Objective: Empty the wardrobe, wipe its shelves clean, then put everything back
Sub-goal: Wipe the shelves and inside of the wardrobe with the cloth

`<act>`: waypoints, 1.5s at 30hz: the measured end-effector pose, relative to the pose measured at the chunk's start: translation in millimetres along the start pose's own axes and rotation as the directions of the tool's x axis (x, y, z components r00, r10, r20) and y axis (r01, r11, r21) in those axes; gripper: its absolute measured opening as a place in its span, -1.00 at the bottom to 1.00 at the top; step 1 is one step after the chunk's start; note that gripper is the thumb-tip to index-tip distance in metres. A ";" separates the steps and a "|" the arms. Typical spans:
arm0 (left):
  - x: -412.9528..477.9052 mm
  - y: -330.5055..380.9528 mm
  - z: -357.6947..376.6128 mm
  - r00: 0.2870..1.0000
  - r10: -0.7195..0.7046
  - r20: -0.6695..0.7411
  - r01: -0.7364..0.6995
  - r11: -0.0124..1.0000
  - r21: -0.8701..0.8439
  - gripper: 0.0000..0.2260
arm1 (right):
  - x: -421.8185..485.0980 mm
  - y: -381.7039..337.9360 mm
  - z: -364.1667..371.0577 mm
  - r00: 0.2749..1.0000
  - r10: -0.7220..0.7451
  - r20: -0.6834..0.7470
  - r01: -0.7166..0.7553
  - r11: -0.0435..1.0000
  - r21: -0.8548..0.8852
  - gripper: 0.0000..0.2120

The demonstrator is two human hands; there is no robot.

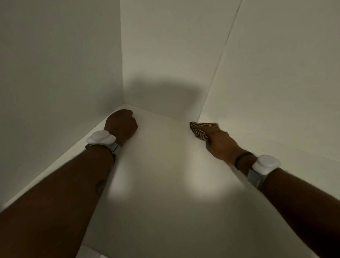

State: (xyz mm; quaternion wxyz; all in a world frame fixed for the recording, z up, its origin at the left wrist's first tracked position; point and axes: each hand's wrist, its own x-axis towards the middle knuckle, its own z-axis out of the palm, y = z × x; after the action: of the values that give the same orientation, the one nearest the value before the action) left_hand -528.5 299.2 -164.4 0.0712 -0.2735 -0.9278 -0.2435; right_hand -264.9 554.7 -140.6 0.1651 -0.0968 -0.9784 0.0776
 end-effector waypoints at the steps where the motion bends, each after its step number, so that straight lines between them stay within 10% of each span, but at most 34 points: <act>1: -2.8 7.6 -3.4 0.999 -0.036 0.019 0.036 0.999 0.017 -0.75 | -12.9 3.9 -6.4 0.998 0.055 -0.018 -0.055 0.998 0.038 -0.38; 18: -141.4 225.0 50.4 0.977 0.205 0.057 -0.208 0.977 0.049 -0.74 | -102.7 43.1 -52.6 0.910 0.404 -0.095 -0.352 0.872 0.339 -0.73; 24: -156.4 273.1 42.9 0.977 0.059 0.206 0.076 0.805 -0.589 -0.50 | -131.8 39.6 -49.2 0.926 0.377 -0.007 -0.323 0.803 0.500 -0.55; 30: -149.1 296.3 36.5 0.942 0.060 0.330 0.167 0.769 -0.617 -0.68 | -143.7 42.0 -54.3 0.988 0.130 0.086 -0.154 0.900 0.409 -0.43; 34: -153.2 293.0 34.0 0.934 0.051 0.354 0.248 0.621 -0.744 -0.80 | -145.1 40.1 -54.7 0.909 0.398 -0.121 -0.238 0.737 0.633 -0.56; 41: -162.4 286.0 26.7 0.935 0.100 0.341 0.234 0.550 -0.802 -0.71 | -136.0 39.2 -67.9 0.794 0.603 0.079 -0.274 0.240 0.931 -0.42; 45: -152.4 275.4 27.2 0.867 0.199 0.457 0.275 0.573 -0.772 -0.68 | -135.5 25.8 -73.7 0.741 0.665 -0.092 -0.329 0.479 0.814 -0.30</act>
State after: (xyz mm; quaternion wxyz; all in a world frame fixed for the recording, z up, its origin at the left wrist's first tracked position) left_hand -251.1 442.0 -114.8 -0.3097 -0.3067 -0.6995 -0.5663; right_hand -110.2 559.4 -118.3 0.3533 -0.3193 -0.7232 0.5002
